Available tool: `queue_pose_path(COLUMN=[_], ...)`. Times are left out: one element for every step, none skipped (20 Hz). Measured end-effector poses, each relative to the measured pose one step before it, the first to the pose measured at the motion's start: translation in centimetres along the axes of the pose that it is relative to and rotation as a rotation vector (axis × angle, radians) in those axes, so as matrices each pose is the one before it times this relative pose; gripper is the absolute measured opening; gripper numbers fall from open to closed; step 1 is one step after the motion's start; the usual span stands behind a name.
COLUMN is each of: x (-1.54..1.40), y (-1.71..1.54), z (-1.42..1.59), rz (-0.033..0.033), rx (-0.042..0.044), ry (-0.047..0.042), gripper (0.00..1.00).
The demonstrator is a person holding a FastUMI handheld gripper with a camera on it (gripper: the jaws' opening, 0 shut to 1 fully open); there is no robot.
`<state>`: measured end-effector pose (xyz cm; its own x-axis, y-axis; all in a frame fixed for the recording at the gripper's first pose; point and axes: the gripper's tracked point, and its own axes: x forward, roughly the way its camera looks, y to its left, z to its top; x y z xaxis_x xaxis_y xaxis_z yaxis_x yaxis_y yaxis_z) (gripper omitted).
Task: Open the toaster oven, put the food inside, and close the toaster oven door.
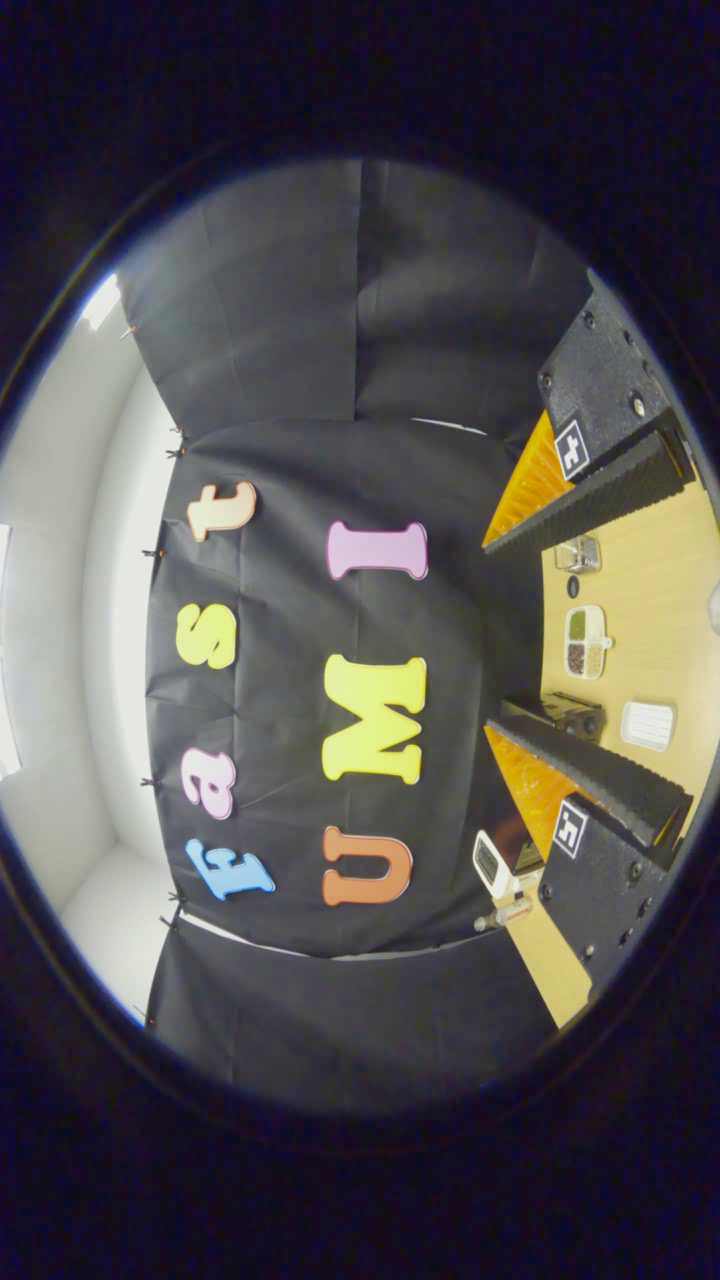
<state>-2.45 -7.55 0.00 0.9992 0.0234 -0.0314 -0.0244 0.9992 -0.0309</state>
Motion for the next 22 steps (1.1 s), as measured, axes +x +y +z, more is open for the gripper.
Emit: queue_pose_path(x=[0.171, -0.073, -0.077, -0.042, 0.015, -0.023, -0.056, 0.006, -0.013, -0.006, 0.021, 0.05, -0.038, -0.021, 0.081, 0.003, 0.115, -0.049, 0.059, 0.012, 0.103, 0.072], y=[-0.078, -0.169, -0.052, -0.147, -0.277, -0.078, -0.105, -0.091, -0.09, -0.071, -0.088, -0.005, -0.044, -0.192, -0.198, -0.069, -0.039, -0.099, -0.102, -0.024, -0.128, 0.036], z=[-0.16, -0.177, -0.077, -0.024, -0.144, -0.072, -0.107, -0.158, -0.238, -0.156, -0.128, -0.178, -0.09, -0.103, -0.135, -0.067, -0.141, -0.007, -0.194, 0.005, 0.022, 0.146], rz=[0.00284, 0.00189, 0.00208, -0.00115, -0.00137, -0.00244, -0.00033, -0.0007, -0.00256, -0.00075, -0.00079, 0.00121, 0.00065, -0.0006, -0.00359, 0.00157, -0.00059, 0.00121, -0.00073, 0.00185, -0.00192, 0.00021], rx=[-0.00235, 0.0018, 0.00581, 0.00417, 0.00003, 0.00167, 0.00169, 0.00314, 0.00305, 0.00377, 0.00581, 0.00647, 0.00124, -0.00243, -0.00065, 0.00133, 0.00315, 0.00407, 0.00282, 0.00069, -0.00004, -0.00043], ry=[0.00248, 0.00854, 0.001, 0.00029, 0.00152, -0.00225, 0.00316, 0.00345, 0.00465, 0.00444, 0.00322, 0.00217, -0.00008, 0.00178, 0.0009, 0.00104, 0.00285, 0.00142, 0.0045, 0.00097, -0.00195, -0.00677], gripper=[1.0, 1.0, 1.0, 1.0, 1.0, 1.0, 1.0, 1.0, 1.0, 1.0, 1.0, 1.0, 1.0, 1.0, 1.0, 1.0, 1.0, 1.0, 1.0, 1.0, 1.0, 1.0])
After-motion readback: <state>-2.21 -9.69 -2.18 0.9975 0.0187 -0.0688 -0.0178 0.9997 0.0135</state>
